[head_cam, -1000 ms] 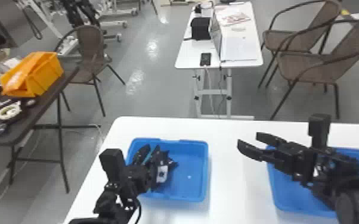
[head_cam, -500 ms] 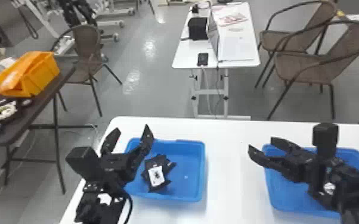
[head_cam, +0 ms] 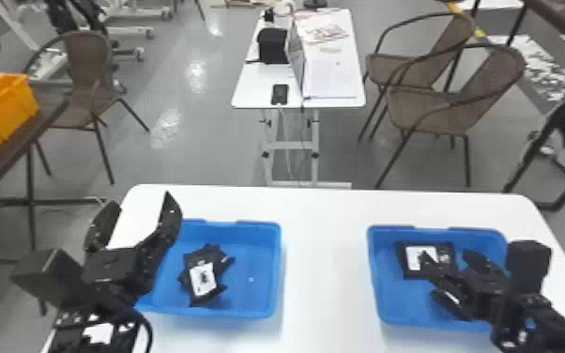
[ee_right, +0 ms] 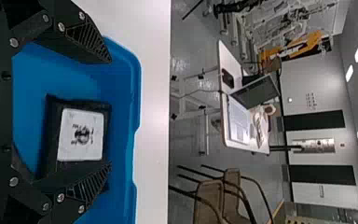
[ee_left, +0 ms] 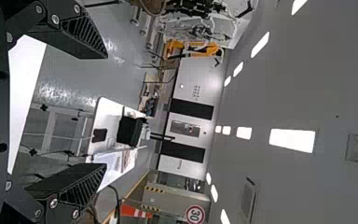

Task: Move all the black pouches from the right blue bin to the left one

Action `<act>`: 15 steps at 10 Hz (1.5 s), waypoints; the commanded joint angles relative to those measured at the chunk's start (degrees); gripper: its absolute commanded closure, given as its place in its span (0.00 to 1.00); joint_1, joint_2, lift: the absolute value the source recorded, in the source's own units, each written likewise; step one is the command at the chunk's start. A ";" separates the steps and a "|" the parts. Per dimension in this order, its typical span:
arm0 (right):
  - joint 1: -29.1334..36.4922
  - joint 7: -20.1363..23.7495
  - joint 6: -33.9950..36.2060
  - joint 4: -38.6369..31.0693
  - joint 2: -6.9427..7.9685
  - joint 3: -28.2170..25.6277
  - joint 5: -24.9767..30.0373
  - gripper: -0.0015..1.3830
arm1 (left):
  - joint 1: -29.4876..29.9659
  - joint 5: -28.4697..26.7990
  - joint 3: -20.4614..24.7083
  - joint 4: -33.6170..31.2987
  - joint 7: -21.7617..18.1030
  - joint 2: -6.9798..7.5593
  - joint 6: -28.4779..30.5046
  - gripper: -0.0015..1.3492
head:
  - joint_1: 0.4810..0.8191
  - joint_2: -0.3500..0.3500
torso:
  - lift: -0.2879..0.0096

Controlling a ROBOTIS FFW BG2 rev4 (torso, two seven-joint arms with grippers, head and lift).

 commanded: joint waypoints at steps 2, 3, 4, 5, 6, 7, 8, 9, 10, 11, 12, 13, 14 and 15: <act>-3.79 -1.84 -2.69 9.55 -1.73 -2.66 1.20 0.20 | 0.17 0.77 -0.24 0.00 0.15 -0.15 -0.15 0.16 | 0.63 0.49 | 1.00; -5.46 -2.37 -3.04 13.42 -2.17 -2.84 1.12 0.20 | 0.17 0.77 -0.24 0.00 0.15 -0.15 -0.15 0.16 | 0.63 0.47 | 1.00; -6.78 -2.46 -3.57 16.32 -2.35 -2.75 1.20 0.20 | 0.26 0.77 -0.15 0.00 0.15 -0.15 -0.32 0.16 | 0.63 0.45 | 1.00; -7.75 -2.90 -4.36 17.99 -2.26 -2.31 1.38 0.20 | 0.26 0.77 0.02 0.00 0.15 -0.15 -0.50 0.16 | 0.63 0.44 | 1.00; -9.42 -3.16 -4.97 20.01 -2.26 -1.79 1.29 0.20 | 0.34 0.86 0.02 0.00 0.15 -0.15 -0.32 0.16 | 0.63 0.45 | 1.00; -11.00 -3.16 -5.77 22.03 -2.26 -1.08 1.12 0.20 | 0.26 0.86 -0.07 0.00 0.15 -0.15 -0.32 0.16 | 0.63 0.45 | 1.00; -12.23 -3.25 -6.03 23.35 -2.26 -0.38 1.47 0.20 | 0.26 0.86 -0.07 0.00 0.15 -0.15 -0.32 0.16 | 0.63 0.47 | 1.00; -13.37 -3.34 -6.38 25.37 -2.26 -0.12 1.82 0.20 | 0.26 0.95 -0.07 0.00 0.15 -0.15 -0.50 0.16 | 0.63 0.47 | 1.00; -14.51 -3.34 -7.08 28.01 -2.35 -0.03 1.64 0.20 | 0.34 1.04 0.02 0.00 0.15 -0.15 -0.85 0.16 | 0.63 0.48 | 1.00; -15.48 -3.34 -7.44 29.94 -2.52 -0.03 1.73 0.20 | 0.43 1.21 0.11 0.00 0.15 -0.15 -0.94 0.16 | 0.63 0.49 | 1.00; -16.98 -3.34 -7.79 32.23 -2.79 -0.03 2.70 0.20 | 0.52 1.30 0.11 0.00 0.15 -0.15 -1.02 0.16 | 0.63 0.49 | 1.00; -18.65 -3.34 -8.40 35.13 -3.23 0.24 2.79 0.20 | 0.52 1.30 0.11 0.08 0.15 -0.15 -1.11 0.16 | 0.63 0.49 | 1.00; -19.79 -3.43 -8.75 36.45 -3.32 0.59 3.40 0.20 | 0.52 1.30 0.20 0.08 0.15 -0.15 -1.11 0.16 | 0.63 0.49 | 1.00; -20.32 -3.60 -8.31 36.98 -3.32 0.85 4.81 0.21 | 0.61 1.48 0.20 0.08 0.15 -0.15 -1.20 0.16 | 0.63 0.49 | 1.00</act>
